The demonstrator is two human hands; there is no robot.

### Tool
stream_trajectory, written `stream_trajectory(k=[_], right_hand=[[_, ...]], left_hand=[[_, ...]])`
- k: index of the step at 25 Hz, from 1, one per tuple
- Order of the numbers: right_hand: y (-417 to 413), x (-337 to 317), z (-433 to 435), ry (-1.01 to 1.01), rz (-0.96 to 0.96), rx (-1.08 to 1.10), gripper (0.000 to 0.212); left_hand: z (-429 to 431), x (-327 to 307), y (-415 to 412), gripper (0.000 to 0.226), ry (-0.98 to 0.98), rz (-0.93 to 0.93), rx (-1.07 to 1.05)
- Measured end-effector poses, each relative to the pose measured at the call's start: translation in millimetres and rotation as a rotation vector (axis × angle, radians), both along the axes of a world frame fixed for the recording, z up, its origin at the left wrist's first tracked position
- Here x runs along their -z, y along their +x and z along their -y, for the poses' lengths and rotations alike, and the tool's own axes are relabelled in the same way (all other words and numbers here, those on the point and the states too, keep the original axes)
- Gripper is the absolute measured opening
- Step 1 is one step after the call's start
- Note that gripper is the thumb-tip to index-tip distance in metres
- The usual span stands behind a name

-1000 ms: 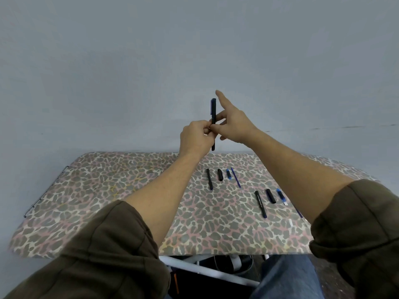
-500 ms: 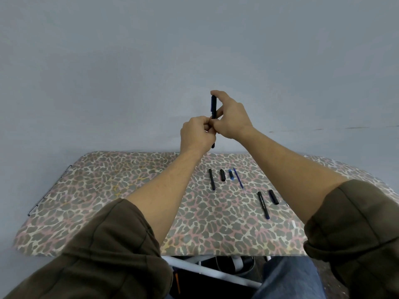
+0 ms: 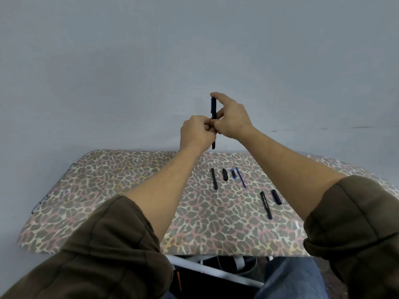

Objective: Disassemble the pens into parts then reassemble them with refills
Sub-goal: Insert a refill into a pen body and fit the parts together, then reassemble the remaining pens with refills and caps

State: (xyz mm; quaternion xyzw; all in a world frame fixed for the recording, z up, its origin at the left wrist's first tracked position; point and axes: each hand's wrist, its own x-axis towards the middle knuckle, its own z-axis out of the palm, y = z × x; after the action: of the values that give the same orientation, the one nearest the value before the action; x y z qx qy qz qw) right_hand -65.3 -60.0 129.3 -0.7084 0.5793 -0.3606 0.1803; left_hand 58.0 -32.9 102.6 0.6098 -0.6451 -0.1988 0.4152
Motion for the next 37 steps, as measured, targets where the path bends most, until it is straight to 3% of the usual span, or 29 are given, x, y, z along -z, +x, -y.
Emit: stream_trajectory(k=[3,7,10,15,19,25,37], right_hand=[[7,5,0,0.116,0.059,0.058,0.079],[26,13,0,0.261,0.063,0.132,0.019],[45,22,6,0.329,0.087,0.131,0.008],[76,54,32,0.440,0.033,0.203,0.013],[94,89,55,0.485,-0.099,0.243,0.005],[100,141,81,0.515,-0.260,0.271,0.029],[97,147,86,0.531,-0.272,0.265,0.026]], left_hand=[[1,1,9,0.009,0.047,0.003,0.014],[-2,10,27,0.006,0.090,-0.031,-0.016],[-3,22,42,0.005,0.146,-0.055,-0.015],[6,58,81,0.039,0.234,-0.007,-0.096],[25,86,107,0.037,0.271,-0.008,-0.165],[56,115,115,0.031,0.283,-0.068,-0.191],[72,113,104,0.032,0.271,-0.059,-0.175]])
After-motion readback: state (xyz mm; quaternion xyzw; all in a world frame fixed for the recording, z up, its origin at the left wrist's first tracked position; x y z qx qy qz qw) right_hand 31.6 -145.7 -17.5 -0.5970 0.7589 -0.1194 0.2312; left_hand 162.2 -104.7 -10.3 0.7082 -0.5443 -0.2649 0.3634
